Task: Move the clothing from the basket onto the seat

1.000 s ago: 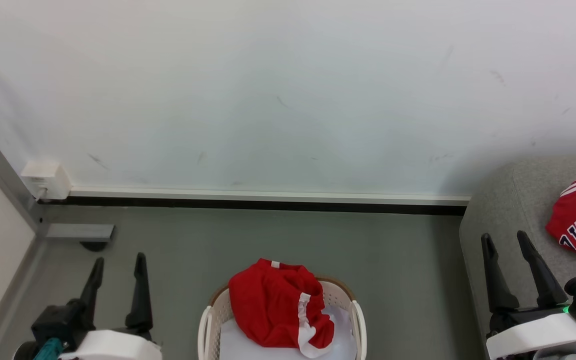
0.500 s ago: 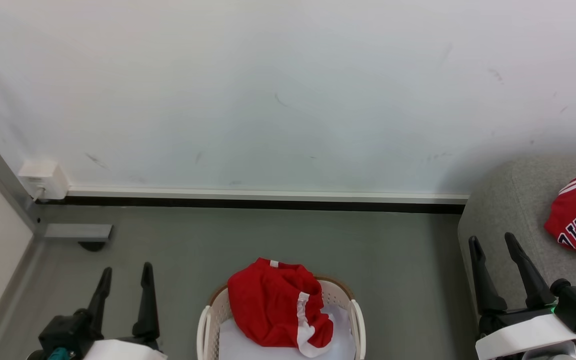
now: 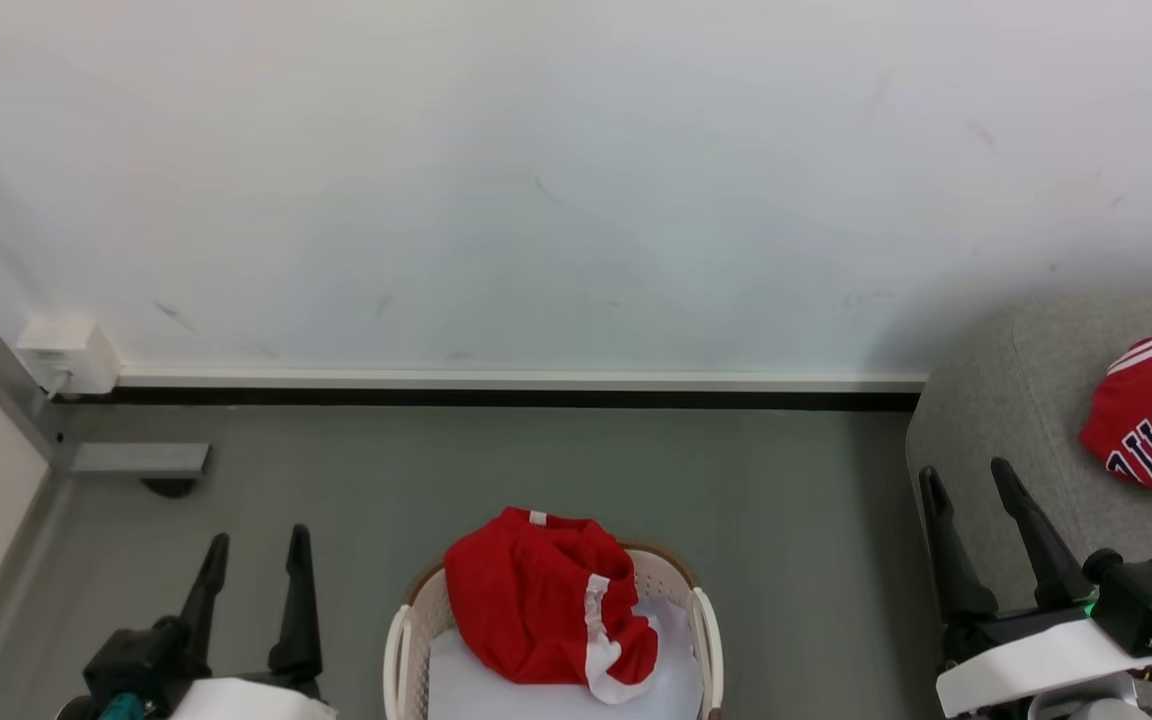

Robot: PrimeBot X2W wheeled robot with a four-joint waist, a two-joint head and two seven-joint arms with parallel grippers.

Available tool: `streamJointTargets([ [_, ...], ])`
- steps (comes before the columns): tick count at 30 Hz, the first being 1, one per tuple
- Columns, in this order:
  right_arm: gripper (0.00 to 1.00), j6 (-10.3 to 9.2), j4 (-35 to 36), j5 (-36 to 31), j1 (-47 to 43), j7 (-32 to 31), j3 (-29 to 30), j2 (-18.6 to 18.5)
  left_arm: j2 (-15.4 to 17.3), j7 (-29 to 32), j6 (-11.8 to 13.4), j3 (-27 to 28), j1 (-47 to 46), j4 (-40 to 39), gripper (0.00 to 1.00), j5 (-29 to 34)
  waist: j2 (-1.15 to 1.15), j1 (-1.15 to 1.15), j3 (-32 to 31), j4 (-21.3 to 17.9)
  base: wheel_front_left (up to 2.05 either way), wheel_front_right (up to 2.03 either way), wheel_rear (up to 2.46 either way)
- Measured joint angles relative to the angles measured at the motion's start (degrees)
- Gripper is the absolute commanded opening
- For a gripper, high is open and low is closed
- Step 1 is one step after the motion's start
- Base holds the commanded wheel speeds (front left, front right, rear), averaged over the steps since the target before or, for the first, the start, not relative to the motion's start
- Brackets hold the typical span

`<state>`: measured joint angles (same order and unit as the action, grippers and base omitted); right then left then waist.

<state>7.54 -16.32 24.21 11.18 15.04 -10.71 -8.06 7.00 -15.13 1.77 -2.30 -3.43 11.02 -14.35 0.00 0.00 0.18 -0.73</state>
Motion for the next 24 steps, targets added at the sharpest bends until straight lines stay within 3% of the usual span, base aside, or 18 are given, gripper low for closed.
streamJointTargets([
  [11,1.0,0.01,1.9,-0.5,6.1,0.0,-0.3,0.4,-1.0,0.0,-2.8,-0.1,-7.0,1.9,1.0,1.3,0.0,0.0,7.1,-1.9,0.0,0.0,0.0],
  [24,1.0,0.01,6.1,-1.5,12.7,0.0,3.0,1.2,-1.2,0.0,-6.1,-1.0,-19.4,10.5,1.0,2.7,0.0,0.01,19.8,-5.1,0.0,0.0,0.0],
])
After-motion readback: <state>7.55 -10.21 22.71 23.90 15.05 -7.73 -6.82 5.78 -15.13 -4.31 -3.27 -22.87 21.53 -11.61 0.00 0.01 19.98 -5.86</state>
